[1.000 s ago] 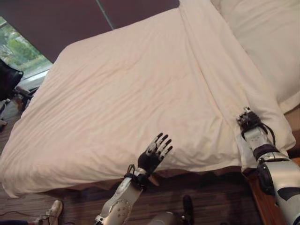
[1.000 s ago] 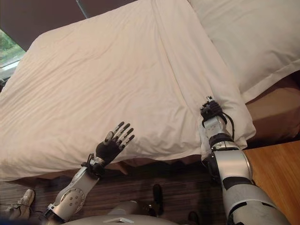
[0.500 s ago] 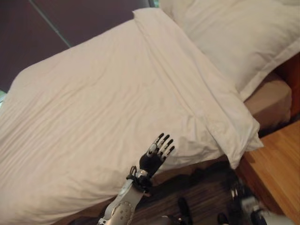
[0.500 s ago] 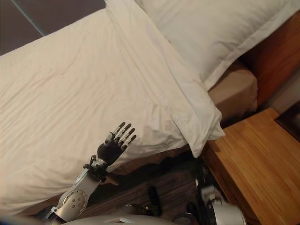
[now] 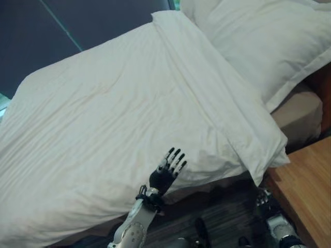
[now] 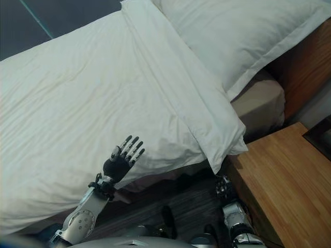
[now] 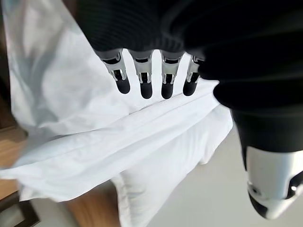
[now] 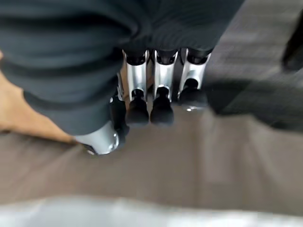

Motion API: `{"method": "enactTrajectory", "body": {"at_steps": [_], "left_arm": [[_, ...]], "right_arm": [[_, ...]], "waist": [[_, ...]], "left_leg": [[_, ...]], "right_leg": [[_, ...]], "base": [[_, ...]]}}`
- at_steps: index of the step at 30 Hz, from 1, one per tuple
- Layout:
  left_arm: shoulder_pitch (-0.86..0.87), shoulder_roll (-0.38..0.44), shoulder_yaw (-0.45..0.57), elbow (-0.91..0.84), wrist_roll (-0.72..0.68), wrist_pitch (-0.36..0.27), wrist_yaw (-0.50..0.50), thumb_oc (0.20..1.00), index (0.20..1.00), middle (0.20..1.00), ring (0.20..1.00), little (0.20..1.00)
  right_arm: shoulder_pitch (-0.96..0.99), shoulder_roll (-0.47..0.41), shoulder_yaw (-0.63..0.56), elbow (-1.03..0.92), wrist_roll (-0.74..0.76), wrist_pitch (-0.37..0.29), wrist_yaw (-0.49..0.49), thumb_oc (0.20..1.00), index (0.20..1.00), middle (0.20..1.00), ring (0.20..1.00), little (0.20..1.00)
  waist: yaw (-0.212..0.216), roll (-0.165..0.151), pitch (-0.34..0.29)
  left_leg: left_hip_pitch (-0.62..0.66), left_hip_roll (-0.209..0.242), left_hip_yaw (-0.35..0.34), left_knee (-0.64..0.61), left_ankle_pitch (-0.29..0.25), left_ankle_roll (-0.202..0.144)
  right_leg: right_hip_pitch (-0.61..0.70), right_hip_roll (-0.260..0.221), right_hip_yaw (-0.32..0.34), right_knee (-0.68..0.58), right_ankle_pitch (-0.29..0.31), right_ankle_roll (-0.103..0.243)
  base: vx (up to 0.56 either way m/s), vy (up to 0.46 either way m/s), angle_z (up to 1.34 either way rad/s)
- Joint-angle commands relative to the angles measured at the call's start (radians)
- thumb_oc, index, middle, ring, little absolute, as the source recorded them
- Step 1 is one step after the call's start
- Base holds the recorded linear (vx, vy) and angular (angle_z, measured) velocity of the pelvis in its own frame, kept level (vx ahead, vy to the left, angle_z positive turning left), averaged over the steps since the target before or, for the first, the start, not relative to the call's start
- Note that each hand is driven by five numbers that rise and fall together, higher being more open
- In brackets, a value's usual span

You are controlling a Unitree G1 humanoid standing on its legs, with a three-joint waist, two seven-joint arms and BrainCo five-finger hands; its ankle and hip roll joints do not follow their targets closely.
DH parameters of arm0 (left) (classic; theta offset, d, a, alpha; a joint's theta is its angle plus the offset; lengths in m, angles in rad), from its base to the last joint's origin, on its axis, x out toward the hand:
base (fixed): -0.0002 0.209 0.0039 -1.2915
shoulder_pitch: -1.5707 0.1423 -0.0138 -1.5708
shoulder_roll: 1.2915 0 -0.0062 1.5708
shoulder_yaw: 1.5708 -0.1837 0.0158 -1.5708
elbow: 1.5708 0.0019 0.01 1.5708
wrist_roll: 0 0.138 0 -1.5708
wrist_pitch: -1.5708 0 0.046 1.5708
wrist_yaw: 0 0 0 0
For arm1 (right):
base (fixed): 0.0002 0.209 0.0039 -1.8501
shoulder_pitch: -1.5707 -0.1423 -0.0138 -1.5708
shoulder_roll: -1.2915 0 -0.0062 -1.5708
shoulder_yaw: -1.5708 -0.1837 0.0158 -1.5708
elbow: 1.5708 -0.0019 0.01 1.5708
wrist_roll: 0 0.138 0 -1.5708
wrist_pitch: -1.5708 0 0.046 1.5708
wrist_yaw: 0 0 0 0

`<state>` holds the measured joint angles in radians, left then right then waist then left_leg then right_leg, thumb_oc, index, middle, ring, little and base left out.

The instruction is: Making the bed.

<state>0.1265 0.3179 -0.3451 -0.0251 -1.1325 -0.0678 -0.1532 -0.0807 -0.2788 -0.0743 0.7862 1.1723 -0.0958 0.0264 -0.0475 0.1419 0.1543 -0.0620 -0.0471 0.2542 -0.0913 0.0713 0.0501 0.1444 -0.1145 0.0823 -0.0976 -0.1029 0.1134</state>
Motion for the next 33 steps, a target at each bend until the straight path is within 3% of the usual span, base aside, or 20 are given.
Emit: {"method": "enactTrajectory", "body": {"at_steps": [1, 5, 11, 17, 25, 28, 33], "left_arm": [[-0.023, -0.001, 0.057, 0.003, 0.030, -0.053, 0.008, 1.000, 1.000, 1.000, 1.000, 1.000], [-0.026, -0.007, 0.061, 0.019, 0.040, -0.048, 0.018, 1.000, 1.000, 1.000, 1.000, 1.000], [-0.025, -0.003, 0.068, 0.030, 0.051, -0.039, 0.026, 1.000, 1.000, 1.000, 1.000, 1.000], [-0.024, 0.001, 0.074, 0.029, 0.054, -0.038, 0.029, 1.000, 1.000, 1.000, 1.000, 1.000], [-0.043, 0.015, 0.012, 0.027, 0.045, -0.040, 0.033, 1.000, 1.000, 1.000, 1.000, 1.000], [-0.048, 0.025, -0.023, 0.012, 0.031, -0.034, 0.030, 1.000, 1.000, 1.000, 1.000, 1.000], [-0.054, 0.033, -0.040, 0.009, 0.025, -0.031, 0.029, 1.000, 1.000, 1.000, 1.000, 1.000]], "right_arm": [[-0.021, -0.051, -0.046, -0.134, -0.079, -0.106, -0.032, 0.200, 0.200, 0.200, 0.200, 0.200], [-0.038, -0.097, -0.122, -0.227, -0.136, -0.179, -0.091, 0.200, 0.200, 0.200, 0.200, 0.200], [-0.052, -0.174, -0.186, -0.259, -0.250, -0.202, -0.167, 0.200, 0.200, 0.200, 0.200, 0.200], [-0.083, -0.169, -0.233, -0.282, -0.223, -0.240, -0.199, 0.200, 0.200, 0.200, 0.200, 0.200], [-0.237, -0.148, -0.034, -0.275, -0.169, -0.201, -0.147, 0.200, 0.200, 0.200, 0.200, 0.200], [-0.368, -0.161, 0.075, -0.182, -0.188, -0.164, -0.151, 0.200, 0.200, 0.200, 0.200, 0.200], [-0.507, -0.183, 0.117, 0.000, -0.181, -0.132, -0.168, 0.200, 0.200, 0.200, 0.200, 0.200]], "waist": [[-0.026, -0.049, -0.048], [-0.031, -0.073, -0.069], [-0.032, -0.103, -0.094], [-0.026, -0.112, -0.113], [0.008, -0.116, -0.121], [0.033, -0.114, -0.118], [0.060, -0.114, -0.113]], "left_leg": [[-0.097, 0.058, -0.007, 0.004, 0.121, -0.088], [-0.087, 0.063, -0.016, 0.004, 0.118, -0.089], [-0.075, 0.068, -0.022, 0.004, 0.114, -0.087], [-0.074, 0.064, -0.032, 0.004, 0.111, -0.086], [-0.074, 0.061, -0.024, 0.004, 0.111, -0.084], [-0.073, 0.056, -0.028, 0.004, 0.110, -0.083], [-0.079, 0.048, -0.035, 0.004, 0.110, -0.084]], "right_leg": [[0.004, 0.052, -0.053, 0.027, 0.014, -0.044], [0.016, 0.062, -0.060, 0.031, 0.009, -0.046], [0.031, 0.067, -0.060, 0.034, 0.007, -0.047], [0.044, 0.065, -0.071, 0.026, 0.006, -0.043], [0.051, 0.061, -0.071, 0.012, 0.011, -0.042], [0.057, 0.057, -0.077, 0.011, 0.012, -0.041], [0.061, 0.054, -0.089, 0.010, 0.010, -0.042]], "base": [[-0.03, -0.048, 0.20], [0.01, -0.032, 0.14], [0.00, 0.000, 0.00], [0.00, 0.001, 0.01], [-0.01, 0.002, 0.02], [0.00, 0.000, 0.00], [0.00, 0.004, 0.07]]}}
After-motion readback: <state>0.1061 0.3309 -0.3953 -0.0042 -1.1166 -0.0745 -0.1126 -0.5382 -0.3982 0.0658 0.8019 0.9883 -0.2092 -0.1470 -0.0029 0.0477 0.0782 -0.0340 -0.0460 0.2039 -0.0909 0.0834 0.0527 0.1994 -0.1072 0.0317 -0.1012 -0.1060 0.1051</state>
